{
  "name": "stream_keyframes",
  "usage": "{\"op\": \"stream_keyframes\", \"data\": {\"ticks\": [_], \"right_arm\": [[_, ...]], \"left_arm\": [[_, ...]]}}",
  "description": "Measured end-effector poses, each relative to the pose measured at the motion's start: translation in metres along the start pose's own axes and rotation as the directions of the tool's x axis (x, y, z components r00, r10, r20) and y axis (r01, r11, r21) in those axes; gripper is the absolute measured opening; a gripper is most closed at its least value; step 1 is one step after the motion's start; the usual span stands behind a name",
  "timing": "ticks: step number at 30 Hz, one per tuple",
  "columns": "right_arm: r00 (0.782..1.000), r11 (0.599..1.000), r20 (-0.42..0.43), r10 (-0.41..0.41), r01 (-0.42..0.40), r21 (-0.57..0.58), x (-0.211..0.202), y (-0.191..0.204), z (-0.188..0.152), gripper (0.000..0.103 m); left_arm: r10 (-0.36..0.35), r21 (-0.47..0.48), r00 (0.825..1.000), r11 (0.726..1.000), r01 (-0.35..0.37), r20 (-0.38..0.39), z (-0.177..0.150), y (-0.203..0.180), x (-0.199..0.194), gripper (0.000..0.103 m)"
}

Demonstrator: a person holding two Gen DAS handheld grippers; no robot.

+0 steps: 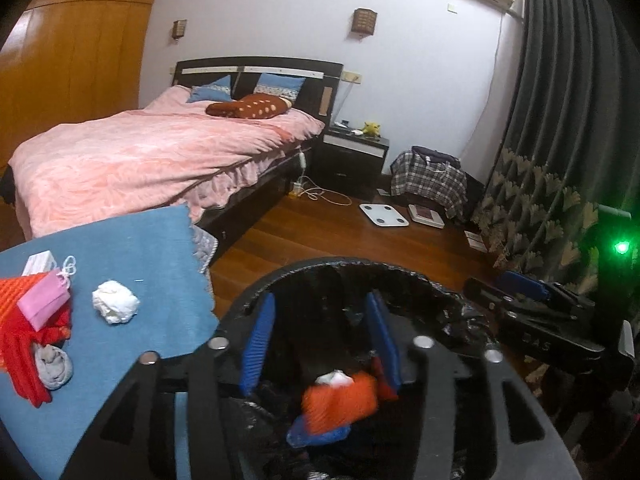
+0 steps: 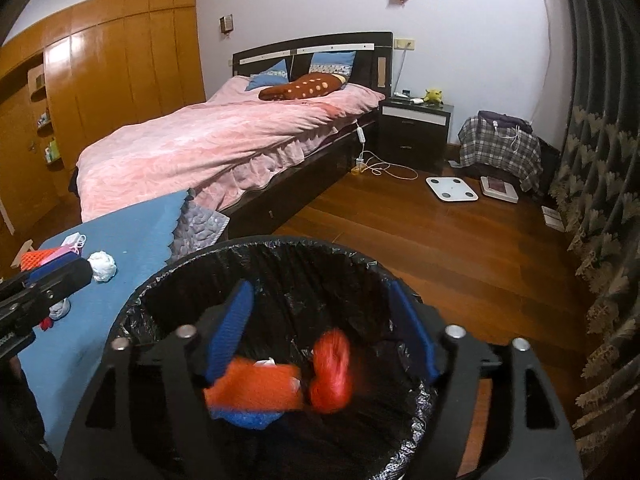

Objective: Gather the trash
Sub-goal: 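Move both grippers over the bin and release the mesh sleeve and red bag, then grasp the white tissue ball with the right gripper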

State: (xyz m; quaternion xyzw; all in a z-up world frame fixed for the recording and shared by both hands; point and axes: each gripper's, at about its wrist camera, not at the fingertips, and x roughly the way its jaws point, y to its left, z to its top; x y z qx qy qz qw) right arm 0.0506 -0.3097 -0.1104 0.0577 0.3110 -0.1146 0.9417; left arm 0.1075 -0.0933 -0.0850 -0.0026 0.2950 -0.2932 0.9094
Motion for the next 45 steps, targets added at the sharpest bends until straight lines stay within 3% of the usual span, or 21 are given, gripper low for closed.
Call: {"op": "stream_keyframes", "data": {"ticks": [2,5,11,18,31,35,45], "right_arm": [[1.000,1.000,0.013,-0.001,0.001,0.000,-0.002,0.002,0.001,0.093],[1.000,1.000,0.012,0.016,-0.016,-0.002,-0.003,0.009,0.003,0.096],[0.998,0.999,0.029,0.049,-0.048,-0.019,-0.002,0.032,0.013,0.097],[0.990,0.989,0.042,0.136,-0.133,-0.061,0.004,0.084,0.024,0.098],[0.959,0.949,0.007,0.284,-0.280,-0.146,0.041,0.199,0.036,0.098],[0.954,0.943,-0.003,0.298,-0.295,-0.154,0.057,0.227,0.036,0.098],[0.952,0.932,-0.065,0.300,-0.307,-0.190,0.112,0.287,0.029,0.098]], "left_arm": [[0.029,-0.012,0.999,1.000,-0.028,0.014,0.000,0.007,-0.006,0.067],[0.071,-0.020,0.997,0.997,-0.071,0.032,-0.001,0.021,-0.016,0.079],[0.186,-0.047,0.980,0.982,-0.183,0.071,-0.002,0.056,-0.040,0.093],[0.322,-0.077,0.943,0.945,-0.317,0.079,-0.011,0.100,-0.063,0.096],[0.534,-0.162,0.844,0.838,-0.520,0.054,-0.033,0.195,-0.096,0.096],[0.560,-0.187,0.827,0.818,-0.544,0.045,-0.039,0.220,-0.097,0.096],[0.591,-0.223,0.806,0.790,-0.572,0.025,-0.050,0.261,-0.082,0.096]]}}
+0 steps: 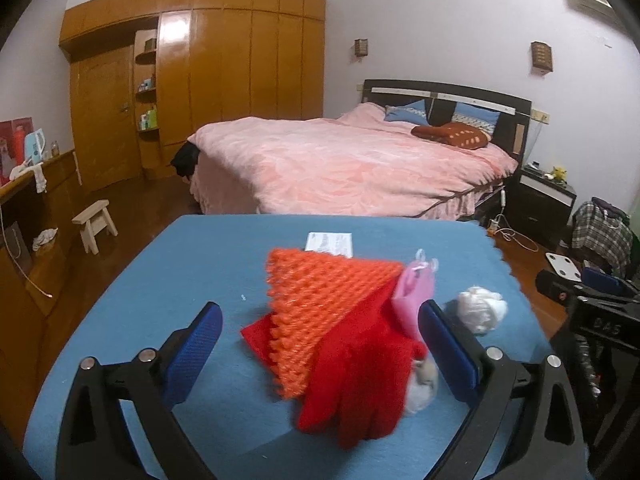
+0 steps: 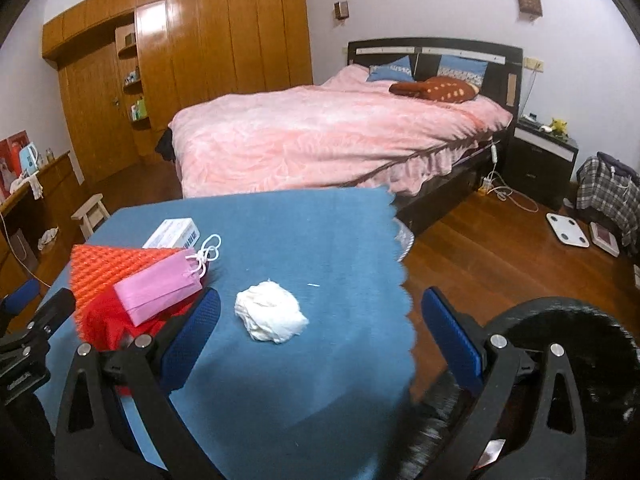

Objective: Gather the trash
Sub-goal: 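Grasp the white tissue ball with the right gripper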

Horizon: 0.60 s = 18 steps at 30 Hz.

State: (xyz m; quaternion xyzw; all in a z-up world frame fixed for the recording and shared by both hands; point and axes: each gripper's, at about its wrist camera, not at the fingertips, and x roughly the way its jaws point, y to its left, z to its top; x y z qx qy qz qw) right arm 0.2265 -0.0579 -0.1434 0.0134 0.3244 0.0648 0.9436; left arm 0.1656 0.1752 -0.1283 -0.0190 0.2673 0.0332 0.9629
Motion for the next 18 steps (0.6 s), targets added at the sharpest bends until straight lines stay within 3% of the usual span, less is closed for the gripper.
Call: {"op": "stream_keyframes", "data": {"ticks": [10,14,18], "right_arm": [[0.995,0.998,-0.099,-0.014,0.007,-0.069,0.054,0.023,-0.012,0.097],[0.991,0.996,-0.137,0.003,-0.015,-0.087,0.061,0.027,-0.013,0.081],[0.986,0.994,-0.166,0.015,-0.032,-0.100,0.065,0.031,-0.015,0.072]], "left_arm": [[-0.002,-0.021,1.000,1.000,0.002,-0.006,-0.007,0.006,0.010,0.096],[-0.010,-0.026,1.000,1.000,0.010,0.000,-0.008,0.004,0.008,0.093],[-0.027,-0.020,1.000,0.999,0.027,-0.001,-0.006,-0.003,0.007,0.089]]}}
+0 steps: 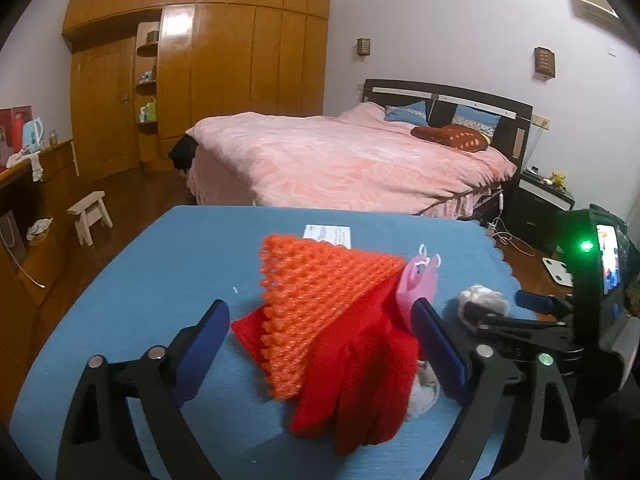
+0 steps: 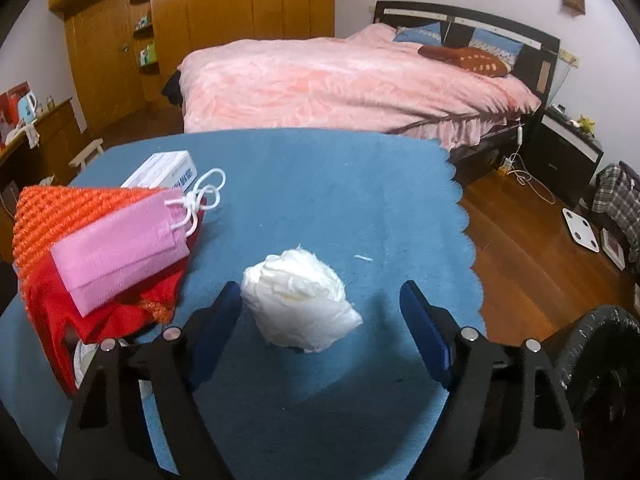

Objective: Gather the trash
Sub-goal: 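Grasp the white tissue ball with the right gripper, then grasp the pink mask packet with the left gripper while the right holds the tissue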

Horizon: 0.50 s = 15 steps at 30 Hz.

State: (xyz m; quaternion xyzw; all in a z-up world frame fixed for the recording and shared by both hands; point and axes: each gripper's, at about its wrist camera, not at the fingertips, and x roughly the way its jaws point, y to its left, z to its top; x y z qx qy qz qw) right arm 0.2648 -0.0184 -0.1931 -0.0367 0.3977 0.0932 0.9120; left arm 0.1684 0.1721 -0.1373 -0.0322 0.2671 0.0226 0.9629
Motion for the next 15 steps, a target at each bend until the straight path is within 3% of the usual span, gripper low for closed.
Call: {"op": "stream_keyframes", "data": {"ticks": [5,7,11,15], "right_arm": [[0.998,0.998,-0.024,0.053,-0.054,-0.032,0.002,0.006,-0.001,0.047],[0.998,0.998,-0.014,0.056,-0.056,-0.030,0.000,0.007,-0.002,0.041],[0.997,0.997,-0.007,0.082,-0.082,0.013,-0.004,-0.002,-0.002,0.034],[0.998,0.997,0.019,0.066,-0.067,0.050,-0.016,-0.011,-0.002,0.034]], "left_arm": [[-0.025,0.017,1.000,1.000,0.025,0.001,0.000,-0.010,-0.001,0.083],[-0.033,0.022,0.999,0.999,0.033,-0.003,0.001,-0.014,0.000,0.080],[-0.054,0.033,0.998,0.998,0.054,-0.011,0.001,-0.022,0.002,0.072],[-0.078,0.053,0.997,0.996,0.079,-0.016,0.003,-0.033,0.005,0.065]]}}
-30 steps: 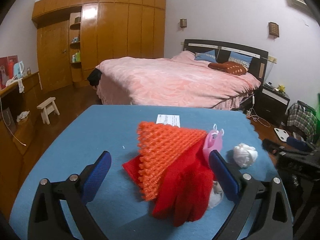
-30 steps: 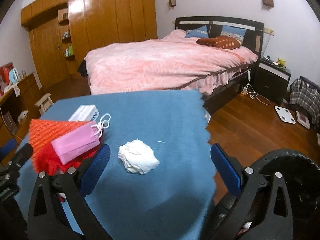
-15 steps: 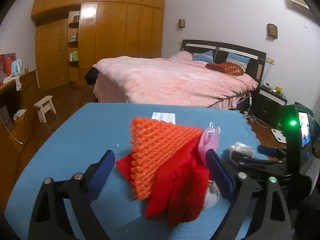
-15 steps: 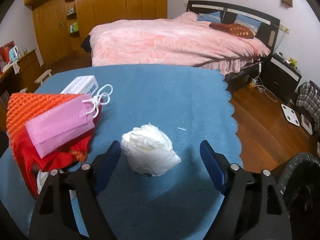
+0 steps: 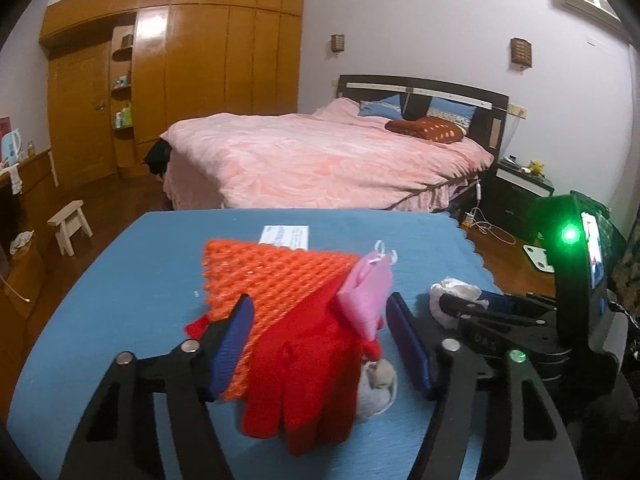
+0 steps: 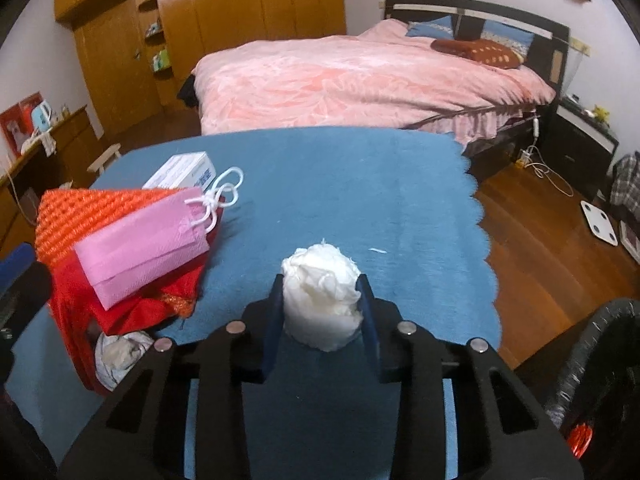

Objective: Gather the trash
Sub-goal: 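Grasp the pink mask packet with the left gripper while the right holds the tissue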

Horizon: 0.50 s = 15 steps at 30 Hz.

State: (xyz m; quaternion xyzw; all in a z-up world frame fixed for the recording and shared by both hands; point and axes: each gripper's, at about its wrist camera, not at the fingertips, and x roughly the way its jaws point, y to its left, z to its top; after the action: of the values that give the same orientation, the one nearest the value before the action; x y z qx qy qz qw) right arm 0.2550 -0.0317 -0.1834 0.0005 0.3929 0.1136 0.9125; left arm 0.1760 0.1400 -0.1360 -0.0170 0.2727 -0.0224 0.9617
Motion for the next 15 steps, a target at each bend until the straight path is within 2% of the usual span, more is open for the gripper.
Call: {"op": "stream_keyframes", "data": {"ticks": [8,15], "right_arm": [[1.000,1.000,0.009,-0.016,0.015,0.026,-0.008,-0.011,0.001,0.034],[1.000,1.000,0.015,-0.017,0.016,0.024,-0.010,-0.011,0.002,0.034]], "left_arm": [[-0.036,0.022,0.999,0.999,0.037,-0.026,0.000,-0.015,0.018,0.044],[-0.036,0.050,0.999,0.998,0.037,-0.036,-0.003,-0.023,0.029,0.028]]}}
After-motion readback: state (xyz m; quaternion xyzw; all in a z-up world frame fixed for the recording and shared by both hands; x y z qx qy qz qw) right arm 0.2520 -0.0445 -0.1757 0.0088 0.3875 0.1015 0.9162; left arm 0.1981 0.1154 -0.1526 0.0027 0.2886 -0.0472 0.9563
